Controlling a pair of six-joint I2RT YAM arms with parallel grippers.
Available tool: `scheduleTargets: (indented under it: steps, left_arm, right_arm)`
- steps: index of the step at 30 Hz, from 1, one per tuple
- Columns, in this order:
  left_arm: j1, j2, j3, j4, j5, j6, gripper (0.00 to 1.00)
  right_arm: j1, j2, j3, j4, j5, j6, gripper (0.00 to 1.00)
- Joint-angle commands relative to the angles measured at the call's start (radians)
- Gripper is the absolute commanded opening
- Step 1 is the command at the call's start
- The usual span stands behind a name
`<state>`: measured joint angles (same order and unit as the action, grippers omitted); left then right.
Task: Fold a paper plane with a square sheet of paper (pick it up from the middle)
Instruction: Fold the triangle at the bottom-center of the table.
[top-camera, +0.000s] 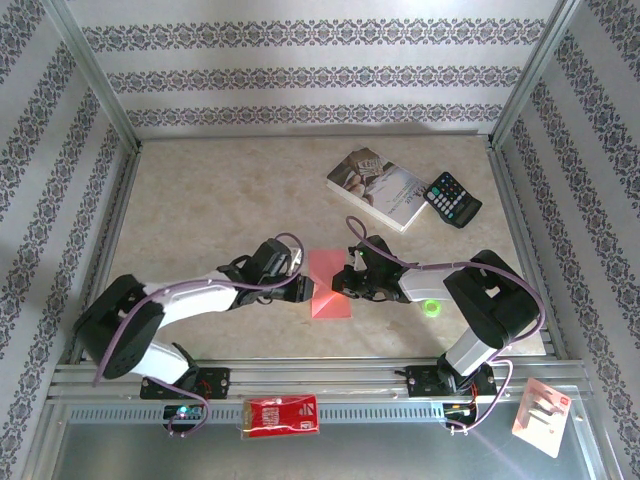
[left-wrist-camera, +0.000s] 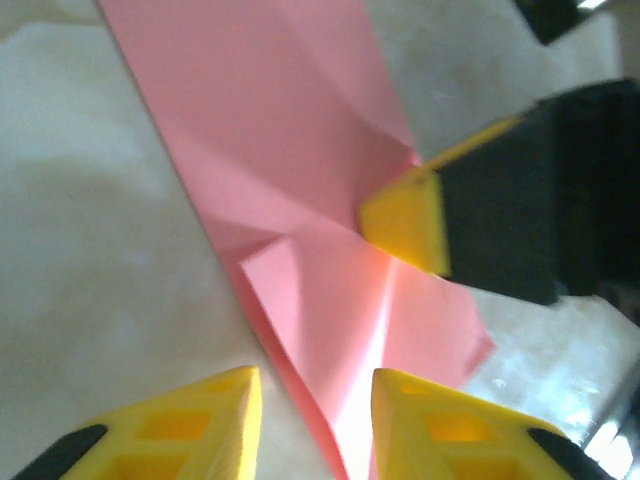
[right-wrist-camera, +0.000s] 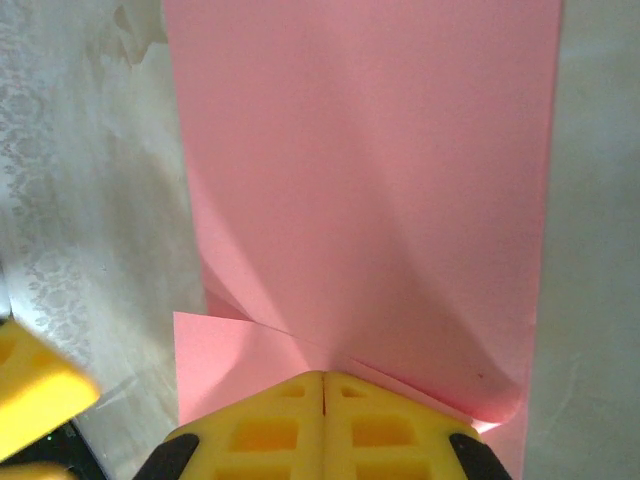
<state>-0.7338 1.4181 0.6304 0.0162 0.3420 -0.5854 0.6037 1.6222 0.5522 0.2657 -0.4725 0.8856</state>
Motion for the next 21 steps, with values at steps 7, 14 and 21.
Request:
scheduleTargets:
  steps: [7, 14, 21]
  left_arm:
    - [-0.079, 0.048, 0.010, 0.026, 0.142, -0.064, 0.05]
    - [-0.079, 0.126, 0.042, 0.037, 0.168, -0.062, 0.00]
    - [-0.070, 0.145, 0.056, 0.024, 0.152, -0.054, 0.00]
  right_arm:
    - [-0.011, 0.045, -0.026, -0.057, 0.028, -0.022, 0.00]
    - [-0.010, 0.052, -0.019, -0.053, 0.021, -0.020, 0.00]
    - [-0.010, 0.053, -0.013, -0.055, 0.017, -0.020, 0.00]
